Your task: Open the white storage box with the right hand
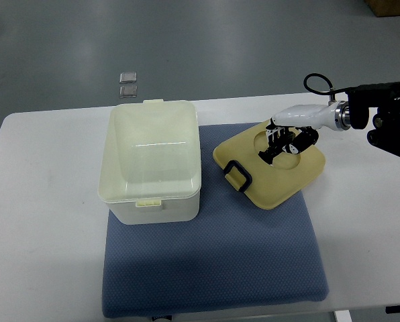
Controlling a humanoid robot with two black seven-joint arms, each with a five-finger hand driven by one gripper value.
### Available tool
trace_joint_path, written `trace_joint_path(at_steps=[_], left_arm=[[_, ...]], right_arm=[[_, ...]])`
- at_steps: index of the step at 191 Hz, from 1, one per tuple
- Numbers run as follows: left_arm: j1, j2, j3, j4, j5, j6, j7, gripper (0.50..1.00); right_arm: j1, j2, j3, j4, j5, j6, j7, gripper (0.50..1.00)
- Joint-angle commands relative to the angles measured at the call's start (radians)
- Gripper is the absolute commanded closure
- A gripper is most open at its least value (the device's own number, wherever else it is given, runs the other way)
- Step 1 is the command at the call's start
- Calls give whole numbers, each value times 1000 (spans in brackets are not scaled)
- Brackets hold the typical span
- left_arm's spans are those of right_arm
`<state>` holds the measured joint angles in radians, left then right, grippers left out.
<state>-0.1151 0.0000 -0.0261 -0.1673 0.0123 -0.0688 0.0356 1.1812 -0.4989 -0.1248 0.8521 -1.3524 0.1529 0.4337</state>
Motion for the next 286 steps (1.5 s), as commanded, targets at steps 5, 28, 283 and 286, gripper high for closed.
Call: trace_joint_path(at_steps=[5, 28, 283, 286], left_arm=[[0, 0, 0, -1, 0, 0, 0, 500], [0, 0, 0, -5, 2, 0, 1, 500], [0, 0, 2, -8, 0, 0, 0, 500], [0, 0, 2, -9, 0, 0, 0, 500]], right_arm=[[-8, 10, -1, 22, 1, 10, -15, 1000], [-12, 10, 1, 35, 4, 14, -35, 1000], [8, -66, 4, 107, 289, 106, -142, 579], [11, -67, 4, 107, 289, 106, -142, 579]])
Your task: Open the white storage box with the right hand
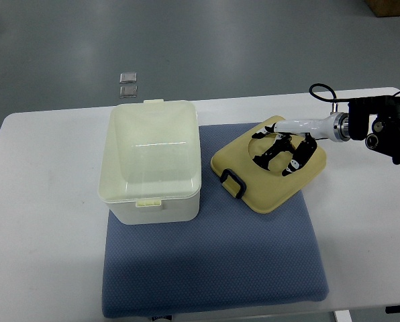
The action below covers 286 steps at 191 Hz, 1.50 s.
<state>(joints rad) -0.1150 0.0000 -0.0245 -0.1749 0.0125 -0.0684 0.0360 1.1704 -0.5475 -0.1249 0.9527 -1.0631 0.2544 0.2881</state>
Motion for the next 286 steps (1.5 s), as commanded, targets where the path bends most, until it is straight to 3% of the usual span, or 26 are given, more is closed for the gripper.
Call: trace_joint_path(at_steps=[1, 69, 100, 145, 164, 205, 226, 246, 286], left_arm=[[0, 0, 0, -1, 0, -1, -1, 500], [0, 0, 0, -1, 1, -1, 1, 500], [0, 0, 0, -3, 0, -1, 1, 500], [0, 0, 0, -1, 0, 1, 1, 500], [0, 0, 0, -1, 1, -1, -1, 500], [0, 0, 0, -3, 0, -1, 1, 500], [1, 0, 0, -3, 0, -1, 1, 500], [0, 0, 0, -3, 0, -1, -1, 500], [0, 0, 0, -3, 0, -1, -1, 500]], right_arm=[[22, -19, 4, 6, 0, 5, 3, 579], [25, -71, 100, 5, 32, 2, 11, 579], [-81, -74, 280, -22, 246, -14, -3, 581], [-281, -23, 530, -57, 577, -199, -3, 579], [-344, -2, 580, -55, 672, -245, 8, 579], [-445, 41, 679, -55, 792, -267, 13, 579], [-486, 72, 717, -55, 804, -270, 45, 576], [-497, 80, 719, -55, 804, -284, 89, 576], [-495, 89, 717, -61, 804, -276, 89, 574]])
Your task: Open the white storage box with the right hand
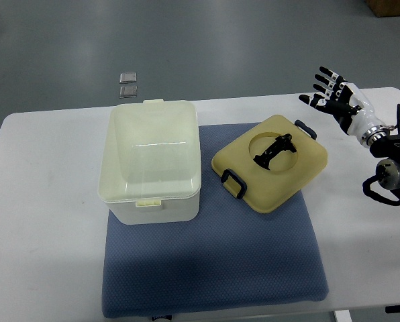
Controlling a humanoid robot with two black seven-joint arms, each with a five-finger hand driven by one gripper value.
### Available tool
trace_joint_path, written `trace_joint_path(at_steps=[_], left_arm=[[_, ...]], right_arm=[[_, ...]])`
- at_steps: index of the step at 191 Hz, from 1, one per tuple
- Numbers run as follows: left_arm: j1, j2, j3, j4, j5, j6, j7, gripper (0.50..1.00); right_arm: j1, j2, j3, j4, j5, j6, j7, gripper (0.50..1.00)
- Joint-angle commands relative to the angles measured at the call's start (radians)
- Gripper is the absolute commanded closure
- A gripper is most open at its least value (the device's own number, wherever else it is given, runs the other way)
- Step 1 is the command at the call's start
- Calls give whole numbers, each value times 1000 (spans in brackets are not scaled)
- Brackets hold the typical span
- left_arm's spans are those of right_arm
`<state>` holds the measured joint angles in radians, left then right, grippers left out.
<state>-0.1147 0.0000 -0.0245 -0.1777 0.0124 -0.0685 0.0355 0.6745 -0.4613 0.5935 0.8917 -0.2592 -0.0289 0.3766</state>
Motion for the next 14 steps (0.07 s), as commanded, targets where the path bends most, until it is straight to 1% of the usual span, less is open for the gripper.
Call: trace_joint_path(at_steps=[1, 14], left_arm=[[0, 0, 0, 0, 0, 0, 0, 500], [0, 0, 0, 0, 0, 0, 0, 500]], right_arm=[[0, 3, -1, 0, 0, 7, 1, 574], [-1, 4, -1, 0, 0, 7, 5, 574]])
